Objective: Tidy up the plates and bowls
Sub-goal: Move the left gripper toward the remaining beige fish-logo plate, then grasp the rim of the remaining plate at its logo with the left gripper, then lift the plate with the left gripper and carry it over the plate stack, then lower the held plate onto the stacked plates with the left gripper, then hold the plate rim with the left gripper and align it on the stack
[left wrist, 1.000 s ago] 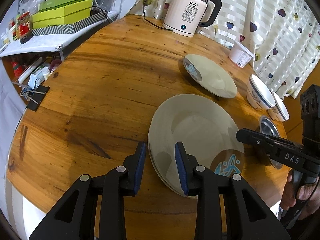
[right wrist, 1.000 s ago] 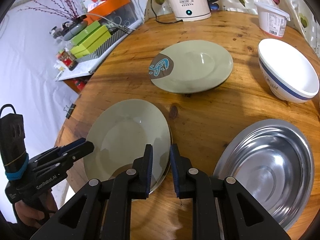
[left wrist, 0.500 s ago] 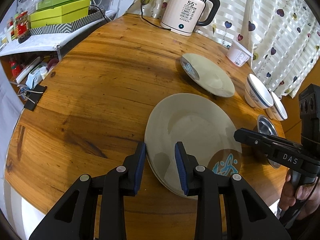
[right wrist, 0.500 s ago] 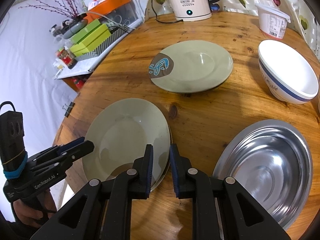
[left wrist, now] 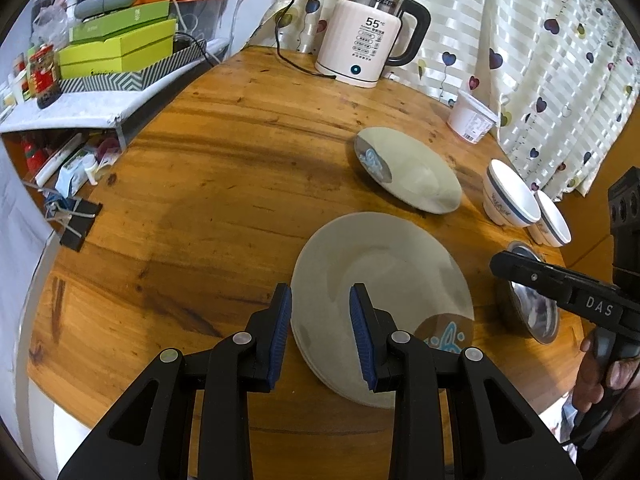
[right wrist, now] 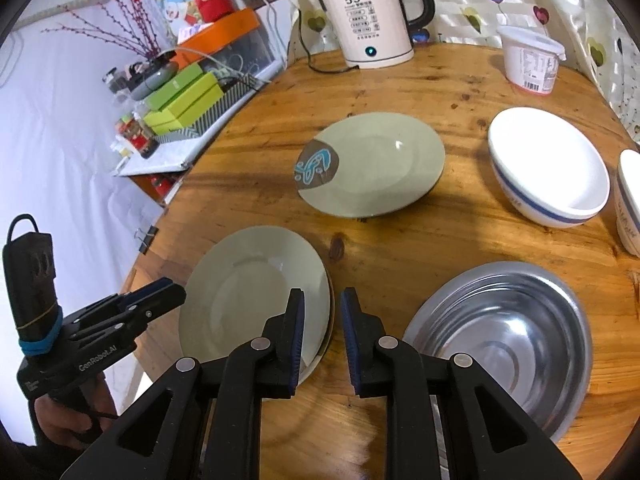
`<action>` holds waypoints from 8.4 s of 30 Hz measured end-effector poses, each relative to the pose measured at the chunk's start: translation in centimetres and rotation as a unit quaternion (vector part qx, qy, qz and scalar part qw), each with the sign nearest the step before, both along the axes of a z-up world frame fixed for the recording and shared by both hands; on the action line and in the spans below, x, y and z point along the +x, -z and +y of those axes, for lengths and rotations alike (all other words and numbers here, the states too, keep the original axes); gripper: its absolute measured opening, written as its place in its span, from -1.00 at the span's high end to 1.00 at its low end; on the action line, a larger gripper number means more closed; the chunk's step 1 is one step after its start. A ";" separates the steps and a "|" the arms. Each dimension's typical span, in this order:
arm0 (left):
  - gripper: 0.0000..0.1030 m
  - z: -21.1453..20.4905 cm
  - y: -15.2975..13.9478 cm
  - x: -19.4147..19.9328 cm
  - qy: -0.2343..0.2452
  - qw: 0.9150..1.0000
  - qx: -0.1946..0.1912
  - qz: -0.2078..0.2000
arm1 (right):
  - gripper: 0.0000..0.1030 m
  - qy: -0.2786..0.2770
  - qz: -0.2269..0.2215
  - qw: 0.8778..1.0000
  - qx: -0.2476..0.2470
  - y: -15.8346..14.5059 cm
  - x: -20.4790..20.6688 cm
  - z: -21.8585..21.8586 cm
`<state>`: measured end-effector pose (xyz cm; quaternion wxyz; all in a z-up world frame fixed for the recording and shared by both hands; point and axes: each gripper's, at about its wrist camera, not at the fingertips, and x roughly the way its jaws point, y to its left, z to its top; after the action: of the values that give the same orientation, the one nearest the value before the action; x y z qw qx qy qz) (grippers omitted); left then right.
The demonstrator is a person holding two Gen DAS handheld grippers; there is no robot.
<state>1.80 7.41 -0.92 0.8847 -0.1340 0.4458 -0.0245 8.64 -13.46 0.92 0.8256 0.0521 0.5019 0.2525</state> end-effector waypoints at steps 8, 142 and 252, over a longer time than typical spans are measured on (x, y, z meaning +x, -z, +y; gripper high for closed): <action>0.40 -0.3 -0.8 0.6 0.008 1.000 0.004 -0.008 | 0.63 0.016 -0.005 1.000 0.003 -0.8 0.3 -1.1; 0.37 -2.7 -0.6 16.9 0.105 0.994 0.002 0.015 | 0.48 0.090 0.046 0.994 -0.035 1.2 11.6 -0.5; 0.37 -0.5 1.3 -0.3 -0.008 1.000 0.003 0.028 | 0.44 0.005 0.016 0.998 -0.062 1.4 -1.3 3.0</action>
<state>1.51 6.89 -2.25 0.8722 -0.1357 0.4698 -0.0123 7.32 -10.45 -0.51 0.8205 0.0075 0.5290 0.2163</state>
